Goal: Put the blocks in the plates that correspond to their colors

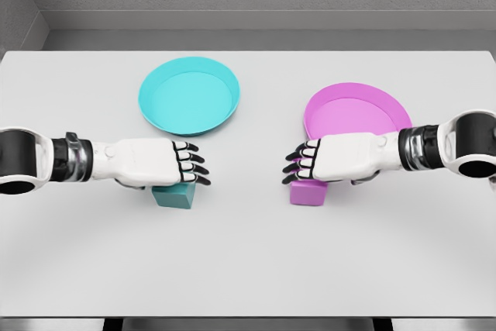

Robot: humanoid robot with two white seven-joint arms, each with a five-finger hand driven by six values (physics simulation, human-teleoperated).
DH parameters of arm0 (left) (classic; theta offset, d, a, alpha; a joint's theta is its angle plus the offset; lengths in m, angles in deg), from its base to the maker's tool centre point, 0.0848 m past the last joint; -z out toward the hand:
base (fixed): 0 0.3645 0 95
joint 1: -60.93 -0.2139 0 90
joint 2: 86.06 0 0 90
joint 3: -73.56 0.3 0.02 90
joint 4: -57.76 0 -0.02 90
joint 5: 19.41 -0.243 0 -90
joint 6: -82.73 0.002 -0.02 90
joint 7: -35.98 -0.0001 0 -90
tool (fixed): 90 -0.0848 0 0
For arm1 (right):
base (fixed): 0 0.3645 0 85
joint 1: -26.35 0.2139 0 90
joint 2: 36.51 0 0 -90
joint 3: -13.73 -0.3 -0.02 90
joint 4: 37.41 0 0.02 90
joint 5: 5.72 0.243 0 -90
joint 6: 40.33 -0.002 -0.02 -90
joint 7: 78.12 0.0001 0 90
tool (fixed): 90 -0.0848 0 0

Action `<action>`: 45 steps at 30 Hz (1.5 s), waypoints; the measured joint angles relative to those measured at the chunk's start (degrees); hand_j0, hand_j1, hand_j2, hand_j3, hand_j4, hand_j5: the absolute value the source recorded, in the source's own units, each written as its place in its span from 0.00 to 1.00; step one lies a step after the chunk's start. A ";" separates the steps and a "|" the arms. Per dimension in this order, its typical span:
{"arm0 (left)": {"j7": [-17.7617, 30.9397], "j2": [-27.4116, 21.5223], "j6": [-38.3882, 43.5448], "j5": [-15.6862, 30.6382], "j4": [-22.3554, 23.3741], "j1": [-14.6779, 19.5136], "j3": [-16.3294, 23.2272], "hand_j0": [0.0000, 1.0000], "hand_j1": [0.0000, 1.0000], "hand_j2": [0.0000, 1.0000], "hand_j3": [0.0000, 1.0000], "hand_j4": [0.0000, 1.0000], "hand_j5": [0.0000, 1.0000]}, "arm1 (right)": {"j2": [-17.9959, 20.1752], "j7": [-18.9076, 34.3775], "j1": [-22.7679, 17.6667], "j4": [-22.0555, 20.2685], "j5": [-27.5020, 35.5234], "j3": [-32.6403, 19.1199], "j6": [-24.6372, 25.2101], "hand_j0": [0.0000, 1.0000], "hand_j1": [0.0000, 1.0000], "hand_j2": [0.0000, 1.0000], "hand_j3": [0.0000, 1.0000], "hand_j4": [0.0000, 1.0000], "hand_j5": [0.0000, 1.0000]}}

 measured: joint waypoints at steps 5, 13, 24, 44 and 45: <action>-0.12 0.20 0.12 -0.73 0.28 -0.18 0.85 0.97 0.97 0.97 0.97 0.97 0.97 | -0.06 -0.03 0.09 0.09 0.12 -0.14 0.04 0.76 0.76 0.76 0.76 0.76 0.76; -0.47 0.17 0.45 -0.97 0.26 0.09 1.21 0.56 0.56 0.56 0.56 0.56 0.56 | -0.05 -0.20 -0.09 -0.04 0.89 0.28 0.21 0.65 0.65 0.65 0.65 0.65 0.65; -0.31 0.17 -0.06 -2.44 0.31 2.11 1.01 0.38 0.38 0.38 0.38 0.38 0.38 | -0.09 -0.51 0.09 0.03 1.26 1.47 0.54 0.63 0.63 0.63 0.63 0.63 0.63; -0.27 10.50 -0.16 -1.48 22.23 10.19 -7.30 0.38 0.38 0.38 0.38 0.38 0.38 | 0.03 0.05 0.97 3.70 8.23 -3.11 -0.11 0.54 0.54 0.54 0.54 0.54 0.54; -0.28 11.56 -0.12 -1.40 23.56 10.99 -7.38 0.38 0.38 0.38 0.38 0.38 0.38 | 0.02 0.06 0.97 4.24 8.82 -3.57 -0.11 0.54 0.54 0.54 0.54 0.54 0.54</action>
